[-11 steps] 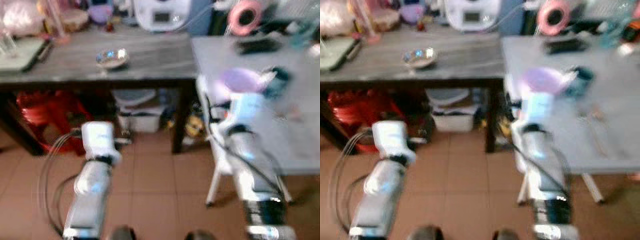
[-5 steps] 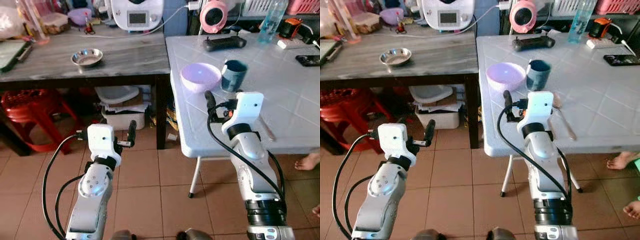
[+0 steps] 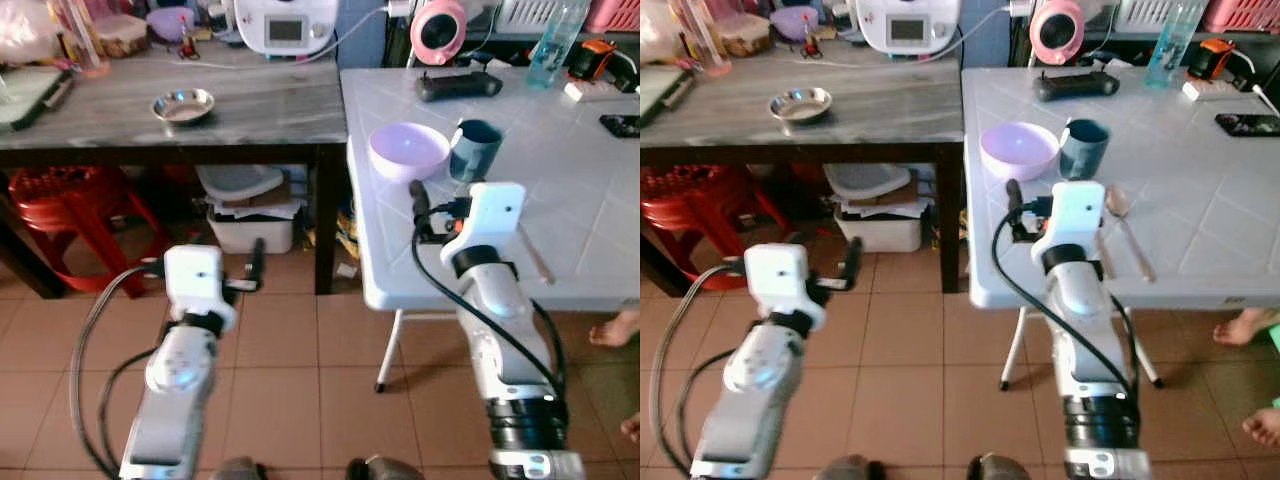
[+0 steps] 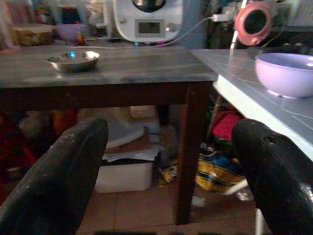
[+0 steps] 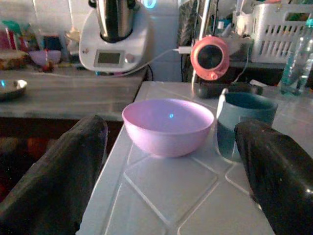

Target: Setting the table

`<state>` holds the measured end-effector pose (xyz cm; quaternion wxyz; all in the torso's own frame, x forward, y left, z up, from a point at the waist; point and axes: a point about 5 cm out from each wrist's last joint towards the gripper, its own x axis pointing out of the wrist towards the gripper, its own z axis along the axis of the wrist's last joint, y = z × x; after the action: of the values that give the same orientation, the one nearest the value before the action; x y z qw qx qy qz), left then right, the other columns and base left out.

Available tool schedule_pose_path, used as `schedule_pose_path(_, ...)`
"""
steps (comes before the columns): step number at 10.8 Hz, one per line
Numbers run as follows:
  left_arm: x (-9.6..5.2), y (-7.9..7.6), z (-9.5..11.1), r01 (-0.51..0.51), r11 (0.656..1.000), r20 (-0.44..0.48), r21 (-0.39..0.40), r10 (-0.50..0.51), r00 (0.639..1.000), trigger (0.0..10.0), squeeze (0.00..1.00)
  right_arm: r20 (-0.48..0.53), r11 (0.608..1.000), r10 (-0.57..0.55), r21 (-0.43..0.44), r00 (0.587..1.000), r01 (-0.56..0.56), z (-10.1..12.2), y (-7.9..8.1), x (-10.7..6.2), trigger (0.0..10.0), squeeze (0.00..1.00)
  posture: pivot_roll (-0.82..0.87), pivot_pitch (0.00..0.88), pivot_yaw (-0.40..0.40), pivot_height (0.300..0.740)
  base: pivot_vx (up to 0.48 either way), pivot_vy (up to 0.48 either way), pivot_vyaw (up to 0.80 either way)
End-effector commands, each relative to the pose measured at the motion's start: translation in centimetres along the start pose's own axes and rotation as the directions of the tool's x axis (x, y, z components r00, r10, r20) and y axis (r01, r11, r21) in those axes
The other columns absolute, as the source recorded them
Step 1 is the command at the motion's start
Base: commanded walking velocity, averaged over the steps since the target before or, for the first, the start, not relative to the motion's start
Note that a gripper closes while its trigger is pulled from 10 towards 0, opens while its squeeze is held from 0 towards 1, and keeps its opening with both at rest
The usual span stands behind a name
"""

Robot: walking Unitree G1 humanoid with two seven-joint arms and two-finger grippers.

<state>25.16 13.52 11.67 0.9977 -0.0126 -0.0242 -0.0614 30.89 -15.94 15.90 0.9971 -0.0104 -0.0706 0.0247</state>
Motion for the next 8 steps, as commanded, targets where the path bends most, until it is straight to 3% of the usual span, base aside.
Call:
schedule_pose_path(1, 0.2, -0.5, 0.3, 0.027, 1.000, 0.011, -0.002, -0.027, 1.000, 10.0, 0.00, 0.007, 1.000, -0.010, -0.004, 1.000, 0.010, 0.3, -0.2, 0.1, 10.0, 0.00, 0.03, 0.046, 0.031, 0.740, 0.244, -0.394, 0.00)
schedule_pose_path(3, 0.6, -0.2, 0.7, 0.018, 1.000, 0.025, 0.000, -0.018, 1.000, 10.0, 0.00, 0.015, 1.000, -0.010, -0.007, 1.000, 0.010, 0.5, -0.1, 0.2, 10.0, 0.00, 0.04, 0.059, 0.028, 0.740, 0.120, -0.394, 0.00)
schedule_pose_path(8, 0.4, 0.6, 0.5, -0.059, 0.998, 0.014, 0.015, 0.058, 0.998, 10.0, 0.00, 0.021, 1.000, -0.001, -0.010, 1.000, 0.001, 0.5, 0.0, 0.0, 10.0, 0.00, 0.04, 0.066, 0.034, 0.740, 0.000, 0.000, 0.00)
